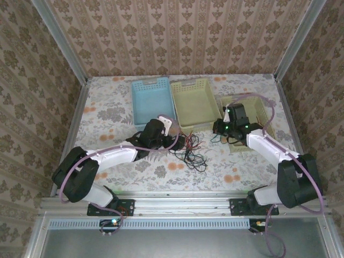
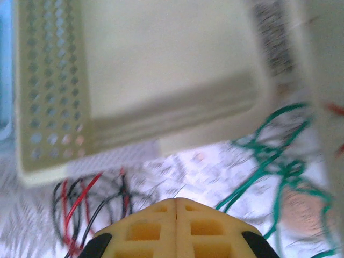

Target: Untangle the cables

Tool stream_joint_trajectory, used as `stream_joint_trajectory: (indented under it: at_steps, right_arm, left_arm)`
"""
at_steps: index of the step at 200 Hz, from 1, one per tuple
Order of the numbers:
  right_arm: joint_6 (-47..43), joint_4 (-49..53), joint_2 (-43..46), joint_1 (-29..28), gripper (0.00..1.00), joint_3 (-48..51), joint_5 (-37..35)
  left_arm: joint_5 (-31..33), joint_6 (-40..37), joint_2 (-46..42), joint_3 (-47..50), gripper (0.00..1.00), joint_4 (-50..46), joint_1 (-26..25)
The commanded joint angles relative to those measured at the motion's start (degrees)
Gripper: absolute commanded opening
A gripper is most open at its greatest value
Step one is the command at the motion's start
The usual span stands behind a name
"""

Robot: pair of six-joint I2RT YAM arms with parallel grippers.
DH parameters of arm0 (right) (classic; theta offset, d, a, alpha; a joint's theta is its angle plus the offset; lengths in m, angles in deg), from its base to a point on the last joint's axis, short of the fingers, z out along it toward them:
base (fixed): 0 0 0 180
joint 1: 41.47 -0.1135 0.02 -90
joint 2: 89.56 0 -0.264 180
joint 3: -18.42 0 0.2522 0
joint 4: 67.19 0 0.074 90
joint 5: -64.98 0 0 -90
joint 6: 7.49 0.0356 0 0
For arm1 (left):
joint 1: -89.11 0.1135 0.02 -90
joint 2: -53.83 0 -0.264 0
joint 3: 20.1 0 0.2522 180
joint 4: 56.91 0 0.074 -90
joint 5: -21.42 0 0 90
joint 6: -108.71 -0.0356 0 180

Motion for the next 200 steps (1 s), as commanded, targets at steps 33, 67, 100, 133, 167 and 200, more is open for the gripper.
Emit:
stream_joint_trajectory:
  at_steps: [33,67,100,133,167,200]
  right_arm:
    - [-11.0,4.2,-3.0,-9.9,0.36,-2.5,10.6]
    - [-13.7,7.6,-10.7,-13.3,0.36,-9.5,13.1]
    - [-12.5,6.4,-15.0,-14.5,0.35,-12.8,11.5]
    - [-11.9,6.1,-17.4,-14.6,0.35,-14.3,10.1]
    - [-12.0,6.1,-18.5,-14.9,0.35,-14.4,9.3]
    - [-12.3,6.0,-19.6,-14.9,0.35,-14.4,7.4]
  left_arm:
    - [-0.2,1.7,-0.5,1.4,0.93,0.1,0.4]
    - [2.4,4.1,0.0,3.5,0.68,0.2,0.5]
    - [4.3,5.1,0.3,5.6,0.50,0.2,0.4]
    - [5.6,5.1,0.4,6.9,0.35,-0.4,0.4]
    - [5.5,5.0,1.0,7.3,0.31,-0.2,0.2]
    - [5.5,5.1,1.8,7.0,0.35,0.1,-0.3]
